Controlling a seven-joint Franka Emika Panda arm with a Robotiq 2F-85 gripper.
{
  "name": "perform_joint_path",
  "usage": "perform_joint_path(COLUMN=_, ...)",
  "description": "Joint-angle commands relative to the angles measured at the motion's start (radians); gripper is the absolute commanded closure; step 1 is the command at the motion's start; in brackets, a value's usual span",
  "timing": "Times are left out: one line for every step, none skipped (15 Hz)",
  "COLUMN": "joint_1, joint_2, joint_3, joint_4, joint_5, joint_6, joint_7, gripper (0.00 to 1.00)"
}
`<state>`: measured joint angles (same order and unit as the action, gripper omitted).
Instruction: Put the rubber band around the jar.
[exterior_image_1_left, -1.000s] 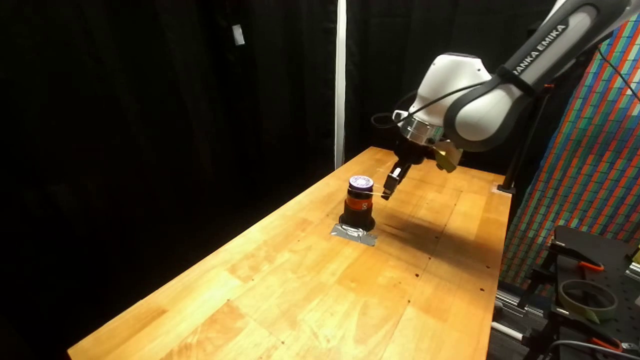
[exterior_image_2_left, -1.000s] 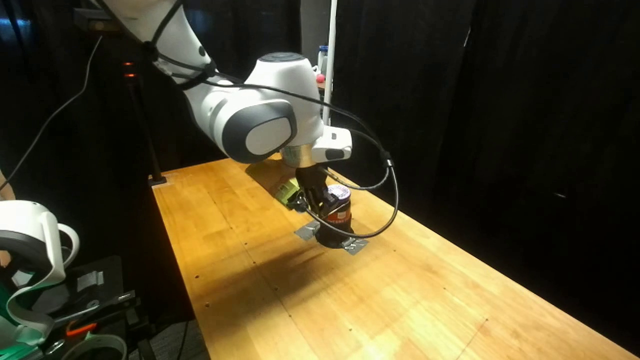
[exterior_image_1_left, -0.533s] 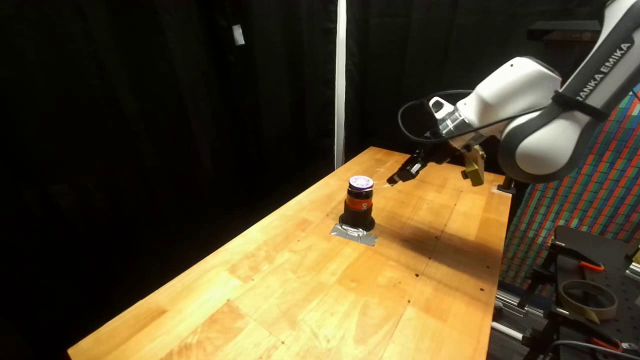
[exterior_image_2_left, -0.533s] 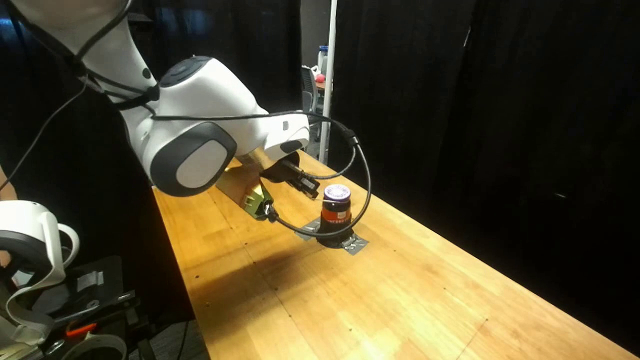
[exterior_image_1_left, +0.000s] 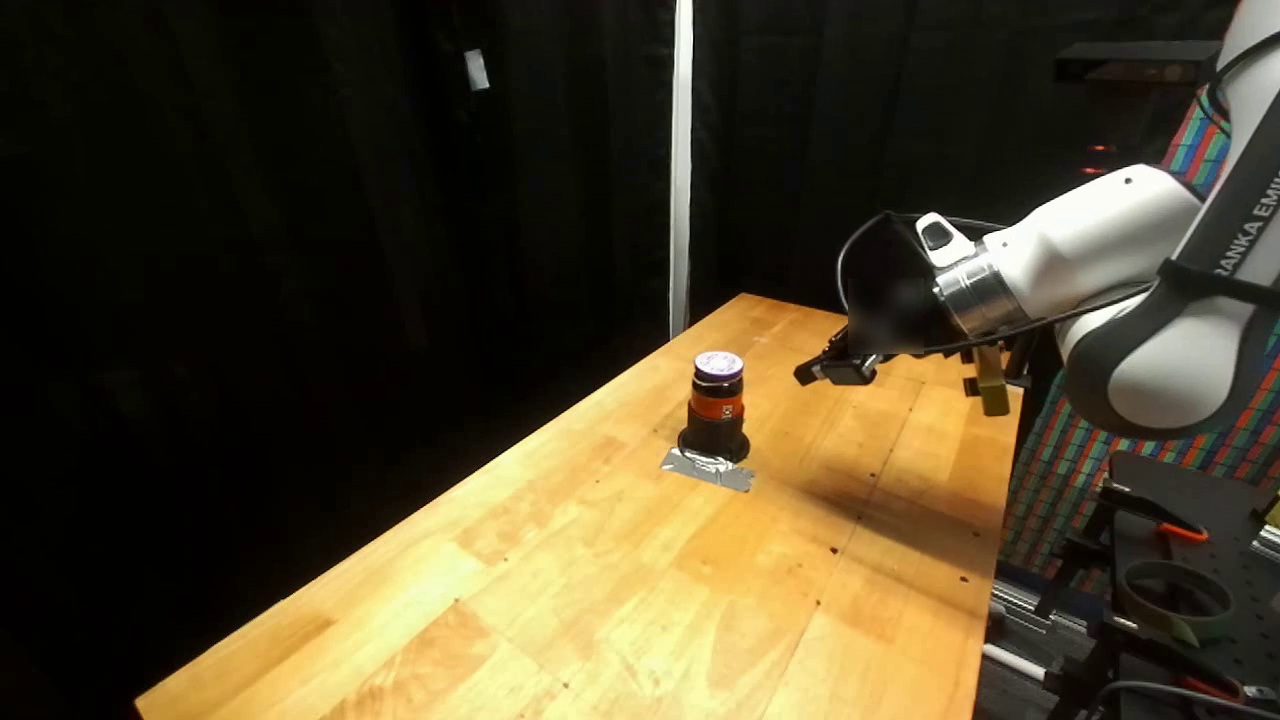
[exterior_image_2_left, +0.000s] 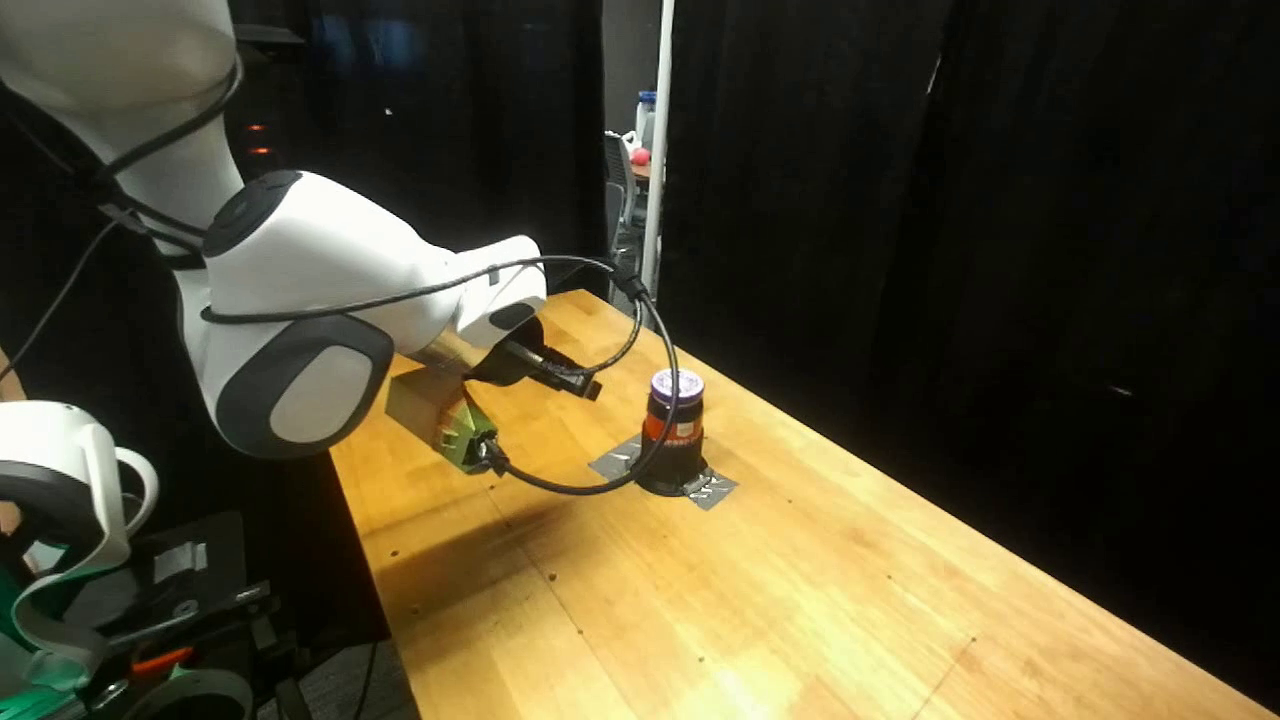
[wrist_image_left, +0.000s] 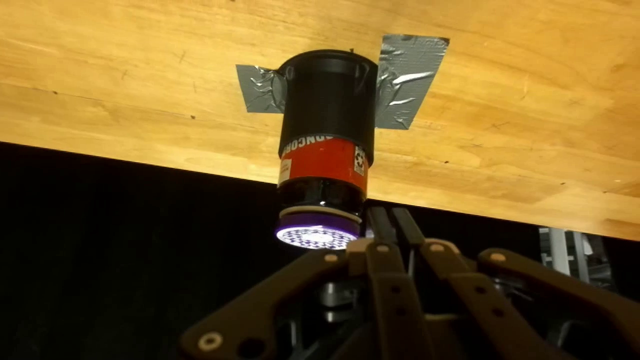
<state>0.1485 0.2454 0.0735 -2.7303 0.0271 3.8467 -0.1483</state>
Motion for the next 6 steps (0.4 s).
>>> perform_joint_path(joint_1=0.01, joint_2=0.022, joint_3=0.012, joint_4=-0.015, joint_5=-0.02, joint_6=0.061, joint_7=-0.003, gripper=0.9)
perform_joint_path(joint_1=0.002, joint_2=0.003, joint_3=0.021, joint_4=-0.019, joint_5=-0.045, joint_6=0.006, joint_7=0.014, gripper=0.7)
perform_joint_path(joint_1=-0.009, joint_2=-0.019, joint_3=0.033, joint_4=-0.026, joint_5=-0.077, joint_6=-0.058, joint_7=0.044, gripper=0.65)
perform_joint_path(joint_1=-0.037, joint_2=-0.058, joint_3=0.053, joint_4=-0.035, joint_5=-0.149, joint_6=-0.174, joint_7=0.095, gripper=0.6)
perform_joint_path(joint_1=-0.063, joint_2=-0.089, joint_3=0.072, joint_4=-0.043, joint_5=-0.218, joint_6=-0.256, joint_7=0.141, gripper=0.54)
perform_joint_path(joint_1=-0.088, joint_2=-0.117, joint_3=0.094, joint_4=-0.05, joint_5=-0.28, joint_6=-0.349, joint_7=0.193, gripper=0.47)
